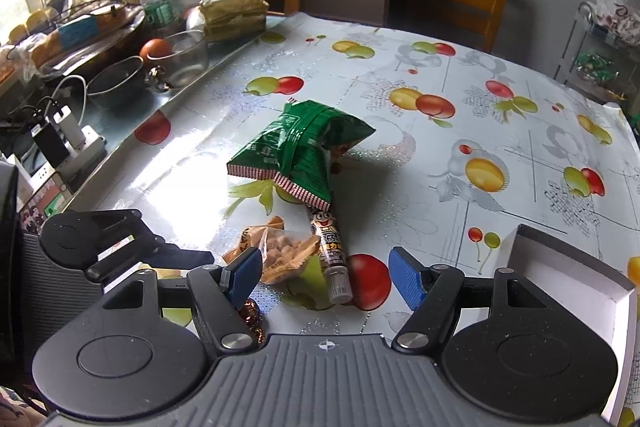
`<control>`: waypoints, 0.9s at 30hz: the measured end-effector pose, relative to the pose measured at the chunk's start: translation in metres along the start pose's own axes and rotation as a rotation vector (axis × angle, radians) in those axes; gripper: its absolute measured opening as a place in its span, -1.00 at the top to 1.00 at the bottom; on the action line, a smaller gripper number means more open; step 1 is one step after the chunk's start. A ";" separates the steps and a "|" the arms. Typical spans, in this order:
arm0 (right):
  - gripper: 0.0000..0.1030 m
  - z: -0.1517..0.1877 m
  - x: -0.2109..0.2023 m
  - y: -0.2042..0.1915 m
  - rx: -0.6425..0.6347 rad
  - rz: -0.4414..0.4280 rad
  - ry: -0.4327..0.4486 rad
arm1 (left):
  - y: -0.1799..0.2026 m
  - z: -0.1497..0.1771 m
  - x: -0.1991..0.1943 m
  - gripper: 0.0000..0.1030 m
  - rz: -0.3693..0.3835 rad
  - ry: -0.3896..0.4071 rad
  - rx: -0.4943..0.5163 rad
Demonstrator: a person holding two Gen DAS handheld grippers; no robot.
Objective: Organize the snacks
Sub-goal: 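Reach the left tool toward the brown wrapped chocolate while the right tool nears the peanut bag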
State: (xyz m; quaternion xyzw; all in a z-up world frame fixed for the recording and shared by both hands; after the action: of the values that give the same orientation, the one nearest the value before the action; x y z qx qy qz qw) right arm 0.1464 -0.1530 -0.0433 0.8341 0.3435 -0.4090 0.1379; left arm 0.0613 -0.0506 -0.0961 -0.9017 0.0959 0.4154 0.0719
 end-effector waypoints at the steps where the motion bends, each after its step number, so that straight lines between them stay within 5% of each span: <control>1: -0.36 0.000 0.001 -0.001 -0.004 -0.002 -0.004 | -0.001 0.000 0.001 -0.55 0.001 -0.003 -0.006; 27: -0.36 -0.005 0.026 -0.016 -0.077 -0.047 -0.056 | -0.011 0.009 0.031 -0.52 0.052 -0.043 -0.111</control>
State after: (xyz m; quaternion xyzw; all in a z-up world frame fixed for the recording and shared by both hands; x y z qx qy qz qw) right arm 0.1496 -0.1274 -0.0600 0.8081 0.3744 -0.4219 0.1697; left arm 0.0766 -0.0411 -0.1252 -0.8924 0.0945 0.4410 0.0130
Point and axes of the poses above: each gripper's, at about its wrist camera, not at the fingertips, and x roughly the way its jaws point, y to its right, z to its underside, the point moved 3 cm from there along x, roughly the way its jaws point, and after that the axes turned 3 degrees about -z, right-handed, at the moved point
